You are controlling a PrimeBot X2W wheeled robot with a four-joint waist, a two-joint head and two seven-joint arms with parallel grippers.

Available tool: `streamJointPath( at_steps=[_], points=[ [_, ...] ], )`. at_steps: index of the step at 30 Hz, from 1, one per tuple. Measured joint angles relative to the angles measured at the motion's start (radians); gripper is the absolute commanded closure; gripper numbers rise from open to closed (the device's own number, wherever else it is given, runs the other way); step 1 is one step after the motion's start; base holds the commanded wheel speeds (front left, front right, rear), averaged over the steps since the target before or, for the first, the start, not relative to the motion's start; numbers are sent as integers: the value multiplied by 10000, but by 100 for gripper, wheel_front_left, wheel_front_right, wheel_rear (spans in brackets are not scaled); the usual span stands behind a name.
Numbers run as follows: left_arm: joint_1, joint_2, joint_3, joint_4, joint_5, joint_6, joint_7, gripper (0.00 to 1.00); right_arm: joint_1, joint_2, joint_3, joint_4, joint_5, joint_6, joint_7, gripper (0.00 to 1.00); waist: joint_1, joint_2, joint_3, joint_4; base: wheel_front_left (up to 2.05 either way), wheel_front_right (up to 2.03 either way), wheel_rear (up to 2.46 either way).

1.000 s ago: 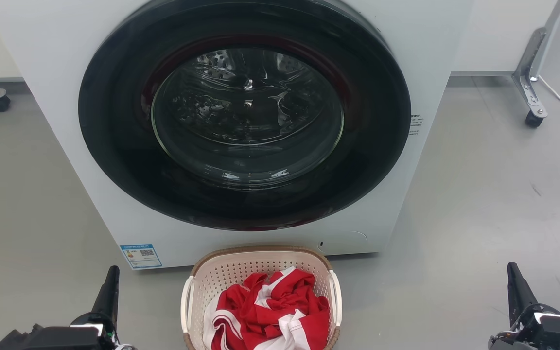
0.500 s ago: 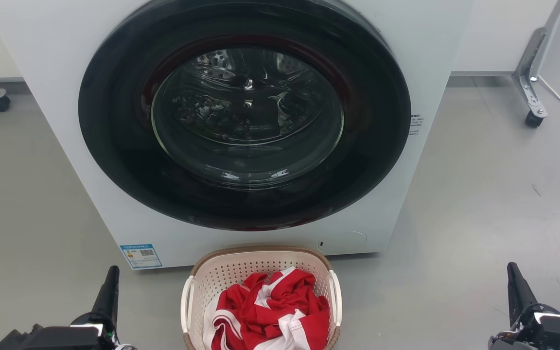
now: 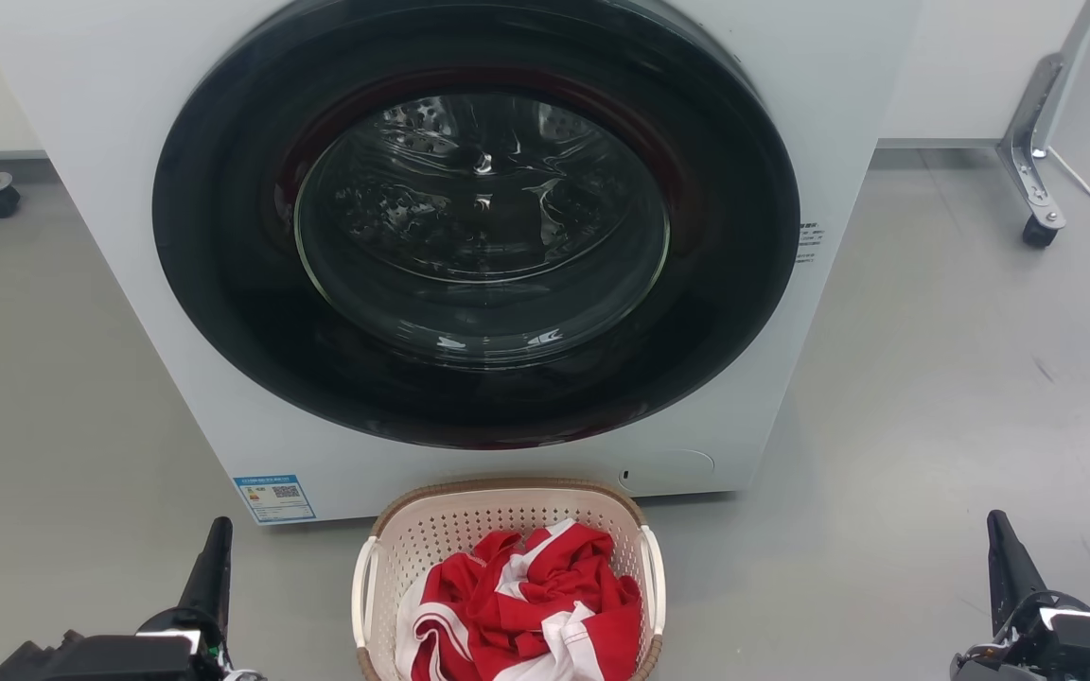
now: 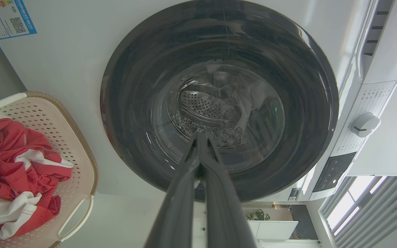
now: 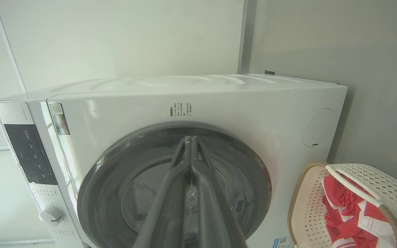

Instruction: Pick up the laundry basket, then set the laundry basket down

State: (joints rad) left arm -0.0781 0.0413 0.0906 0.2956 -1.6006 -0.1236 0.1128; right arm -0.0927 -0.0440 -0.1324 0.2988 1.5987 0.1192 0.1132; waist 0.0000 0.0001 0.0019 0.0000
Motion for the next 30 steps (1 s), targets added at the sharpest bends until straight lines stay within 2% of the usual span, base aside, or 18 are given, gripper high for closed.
streamJointPath(
  at_steps=[30],
  points=[
    [0, 0, -2, -4, 0, 0, 0, 100, 0, 0, 0, -4, 0, 0, 0, 100, 0, 0, 1, 0, 0, 0, 0]
  ],
)
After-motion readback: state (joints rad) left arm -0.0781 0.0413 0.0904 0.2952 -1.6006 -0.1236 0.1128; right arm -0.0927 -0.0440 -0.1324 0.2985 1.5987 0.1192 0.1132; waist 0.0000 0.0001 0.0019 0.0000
